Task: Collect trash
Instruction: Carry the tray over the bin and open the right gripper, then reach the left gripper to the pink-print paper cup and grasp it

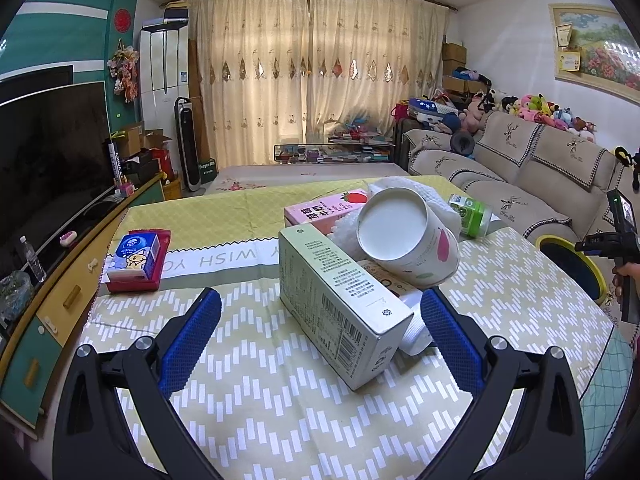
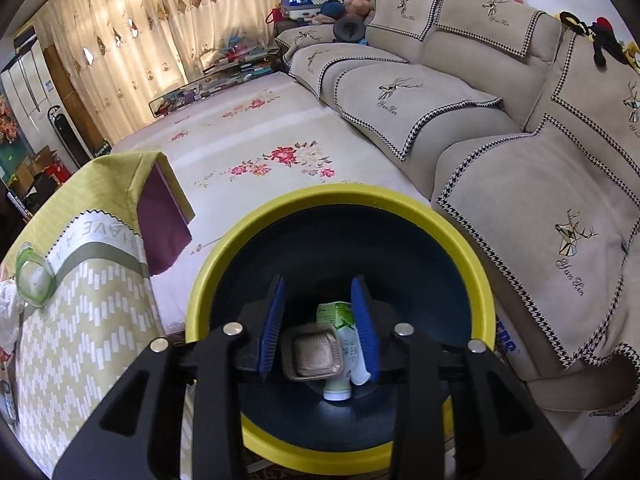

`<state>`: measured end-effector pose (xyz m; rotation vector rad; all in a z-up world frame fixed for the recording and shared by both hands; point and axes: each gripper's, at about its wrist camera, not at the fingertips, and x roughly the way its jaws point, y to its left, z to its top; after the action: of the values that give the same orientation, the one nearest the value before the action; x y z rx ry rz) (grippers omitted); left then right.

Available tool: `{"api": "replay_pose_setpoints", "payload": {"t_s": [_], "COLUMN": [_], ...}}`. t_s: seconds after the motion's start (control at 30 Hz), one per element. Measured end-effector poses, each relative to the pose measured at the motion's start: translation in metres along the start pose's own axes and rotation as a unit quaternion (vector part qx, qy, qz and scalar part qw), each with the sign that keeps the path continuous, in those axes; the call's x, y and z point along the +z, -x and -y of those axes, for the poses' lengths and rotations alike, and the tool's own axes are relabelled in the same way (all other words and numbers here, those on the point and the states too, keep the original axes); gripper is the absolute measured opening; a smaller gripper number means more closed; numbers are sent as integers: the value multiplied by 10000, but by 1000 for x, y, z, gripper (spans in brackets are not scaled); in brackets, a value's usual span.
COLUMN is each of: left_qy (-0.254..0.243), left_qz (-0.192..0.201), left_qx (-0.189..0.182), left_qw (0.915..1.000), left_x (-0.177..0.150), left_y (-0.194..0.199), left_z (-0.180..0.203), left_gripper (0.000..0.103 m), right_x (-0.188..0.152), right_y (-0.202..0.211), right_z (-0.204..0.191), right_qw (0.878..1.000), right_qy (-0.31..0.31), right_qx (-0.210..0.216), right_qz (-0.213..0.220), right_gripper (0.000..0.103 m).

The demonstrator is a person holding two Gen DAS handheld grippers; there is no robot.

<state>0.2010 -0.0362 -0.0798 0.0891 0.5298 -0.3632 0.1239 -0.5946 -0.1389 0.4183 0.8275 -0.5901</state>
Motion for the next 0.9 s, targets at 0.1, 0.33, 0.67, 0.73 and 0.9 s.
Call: {"api": "replay_pose_setpoints", "payload": {"t_s": [0.1,0.33,0.67,0.73,0.9], "left_qy": [-7,-102,-313,-457,-769], "left_qz": [-22,-65,-155,-261,-562], "left_qx": [-20,-78,-529,-600,-1010], "left_qw": [10000,9999,9980,9968,9903], "left_x": [0,-2,0,3,28], "left_y": [-1,-4,-6,-9,-25], "left_z": [2,7,25,34,52], "left_gripper": [98,98,98,98,98], "right_x": [-3,-27,-73,-74,-71], "right_y": [18,69,99,101,96], "right_z": [-10,-55,-100,-99,-98], "right_qw": [9995,9922,9789,9780,9800], "right_qy": [32,383,1030,989,948], "right_qx": [166,684,801,858,878], "right_qz": [257,964,1570,1624,1516], "right_gripper": [33,41,46,47,52]}}
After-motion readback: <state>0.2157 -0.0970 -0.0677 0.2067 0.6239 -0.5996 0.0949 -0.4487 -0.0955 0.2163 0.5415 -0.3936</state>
